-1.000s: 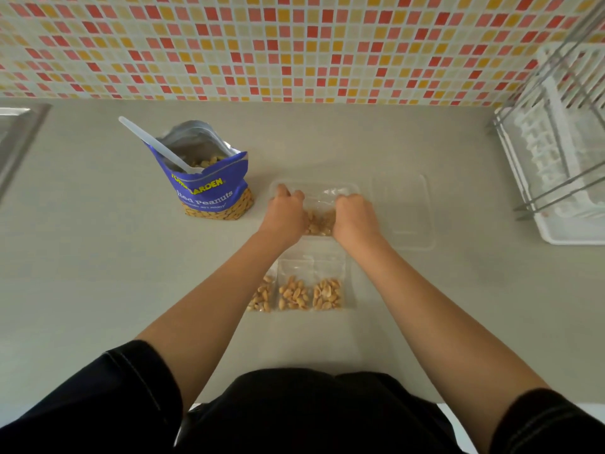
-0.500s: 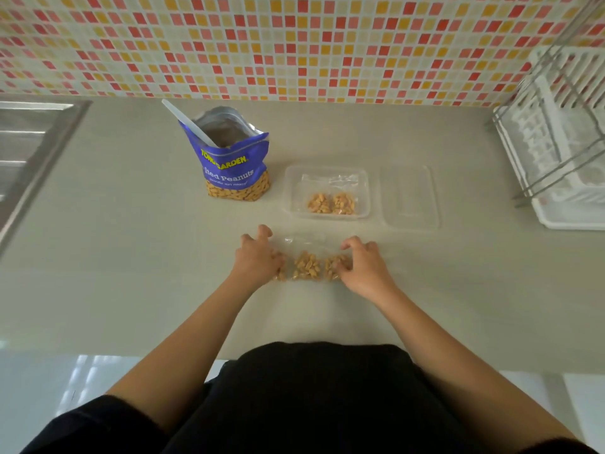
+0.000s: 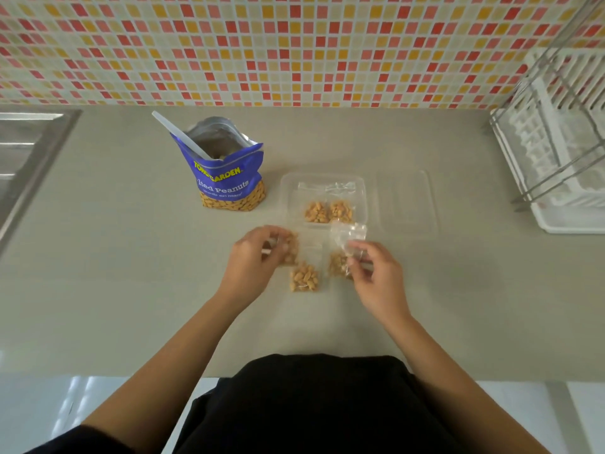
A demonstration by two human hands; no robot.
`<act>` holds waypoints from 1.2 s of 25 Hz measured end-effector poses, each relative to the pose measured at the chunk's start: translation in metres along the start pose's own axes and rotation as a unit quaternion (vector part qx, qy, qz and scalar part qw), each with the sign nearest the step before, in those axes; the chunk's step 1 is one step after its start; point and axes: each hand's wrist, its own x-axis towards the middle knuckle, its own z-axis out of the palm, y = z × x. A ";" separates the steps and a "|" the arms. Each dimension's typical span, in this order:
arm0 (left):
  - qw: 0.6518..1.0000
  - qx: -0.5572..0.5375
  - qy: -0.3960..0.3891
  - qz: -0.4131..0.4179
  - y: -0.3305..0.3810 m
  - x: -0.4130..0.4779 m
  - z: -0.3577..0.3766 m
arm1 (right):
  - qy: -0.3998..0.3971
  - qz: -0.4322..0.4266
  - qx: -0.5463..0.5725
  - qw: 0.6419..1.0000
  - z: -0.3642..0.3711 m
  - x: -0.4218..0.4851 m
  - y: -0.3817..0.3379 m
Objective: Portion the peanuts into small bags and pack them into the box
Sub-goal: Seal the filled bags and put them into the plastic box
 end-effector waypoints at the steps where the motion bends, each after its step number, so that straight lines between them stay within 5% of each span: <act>1: 1.000 -0.005 0.004 0.008 0.010 0.015 -0.003 | 0.022 -0.014 0.009 1.000 -0.003 0.015 -0.007; 4: 0.999 0.034 0.000 -0.005 0.031 0.068 0.001 | 0.029 -0.016 -0.021 0.999 0.000 0.071 -0.017; 10: 0.968 0.209 -0.113 -0.077 0.023 0.120 0.041 | -0.124 0.080 -0.158 0.976 0.030 0.129 -0.004; 19: 0.925 0.377 -0.045 0.012 0.021 0.105 0.051 | -0.132 0.061 -0.259 0.955 0.036 0.126 -0.014; 23: 0.948 0.313 0.032 0.037 0.008 0.094 0.040 | -0.053 0.009 -0.204 0.978 0.024 0.100 -0.030; 28: 0.980 0.184 -0.011 -0.078 0.000 0.088 0.029 | -0.256 0.099 -0.205 0.939 0.044 0.025 -0.029; 30: 0.983 0.158 -0.022 -0.092 0.000 0.090 0.026 | -0.246 0.141 -0.155 0.946 0.055 0.017 -0.023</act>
